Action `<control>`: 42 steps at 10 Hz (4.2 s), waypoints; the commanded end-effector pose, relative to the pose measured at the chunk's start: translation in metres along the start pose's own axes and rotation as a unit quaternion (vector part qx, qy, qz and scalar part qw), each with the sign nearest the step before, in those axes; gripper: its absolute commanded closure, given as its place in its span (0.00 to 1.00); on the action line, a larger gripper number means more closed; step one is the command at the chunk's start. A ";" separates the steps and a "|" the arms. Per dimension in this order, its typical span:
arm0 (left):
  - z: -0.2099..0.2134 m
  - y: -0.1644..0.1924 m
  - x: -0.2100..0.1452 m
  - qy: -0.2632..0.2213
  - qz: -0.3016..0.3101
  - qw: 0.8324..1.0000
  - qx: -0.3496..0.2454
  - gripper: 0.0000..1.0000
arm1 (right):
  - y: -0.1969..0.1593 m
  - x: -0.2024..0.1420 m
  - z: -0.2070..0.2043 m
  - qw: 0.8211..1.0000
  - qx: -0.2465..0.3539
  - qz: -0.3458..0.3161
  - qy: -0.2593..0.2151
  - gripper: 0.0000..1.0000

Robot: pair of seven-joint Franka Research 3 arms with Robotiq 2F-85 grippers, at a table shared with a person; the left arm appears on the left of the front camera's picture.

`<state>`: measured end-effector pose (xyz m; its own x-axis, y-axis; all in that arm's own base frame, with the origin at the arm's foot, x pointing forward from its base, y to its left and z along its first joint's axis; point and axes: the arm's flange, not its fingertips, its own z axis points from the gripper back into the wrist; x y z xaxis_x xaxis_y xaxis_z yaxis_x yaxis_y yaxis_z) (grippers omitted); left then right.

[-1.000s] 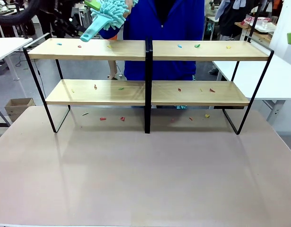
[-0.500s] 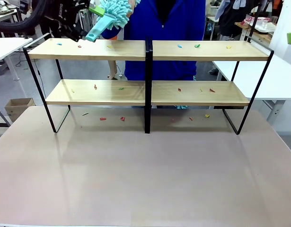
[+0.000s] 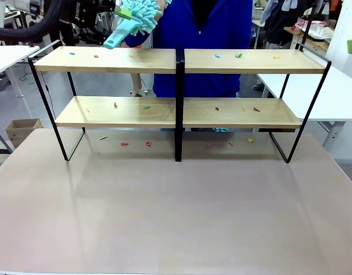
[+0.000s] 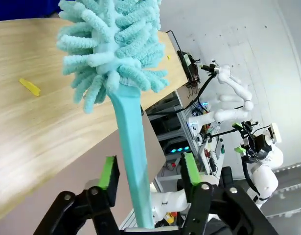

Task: Clean the shelves.
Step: Pick up the Duster when the human hands it over, then clean a randomly selected level of the Shelf with the Duster.

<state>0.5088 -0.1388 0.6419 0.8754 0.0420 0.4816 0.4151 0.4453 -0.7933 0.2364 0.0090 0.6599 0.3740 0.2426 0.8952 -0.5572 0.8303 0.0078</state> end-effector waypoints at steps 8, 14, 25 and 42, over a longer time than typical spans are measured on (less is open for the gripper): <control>0.007 -0.006 -0.019 -0.027 -0.022 0.999 -0.005 1.00 | 0.000 0.000 0.000 1.000 0.001 0.000 0.000 0.00; 0.201 -0.013 -0.150 0.167 -0.233 0.957 0.052 1.00 | 0.000 0.000 0.000 1.000 0.001 0.000 0.000 0.00; 0.388 0.043 -0.248 -0.033 -0.176 0.979 0.095 1.00 | 0.000 0.000 0.000 1.000 0.001 0.000 0.000 0.00; 0.198 -0.034 -0.309 0.317 -0.310 0.893 0.083 0.88 | 0.000 0.000 0.000 1.000 0.001 0.000 0.000 0.00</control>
<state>0.1787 0.0279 0.5997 0.4839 -0.7197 0.4979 0.8699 0.3331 -0.3638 0.2363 0.0093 0.6600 0.3738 0.2436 0.8949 -0.5571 0.8304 0.0066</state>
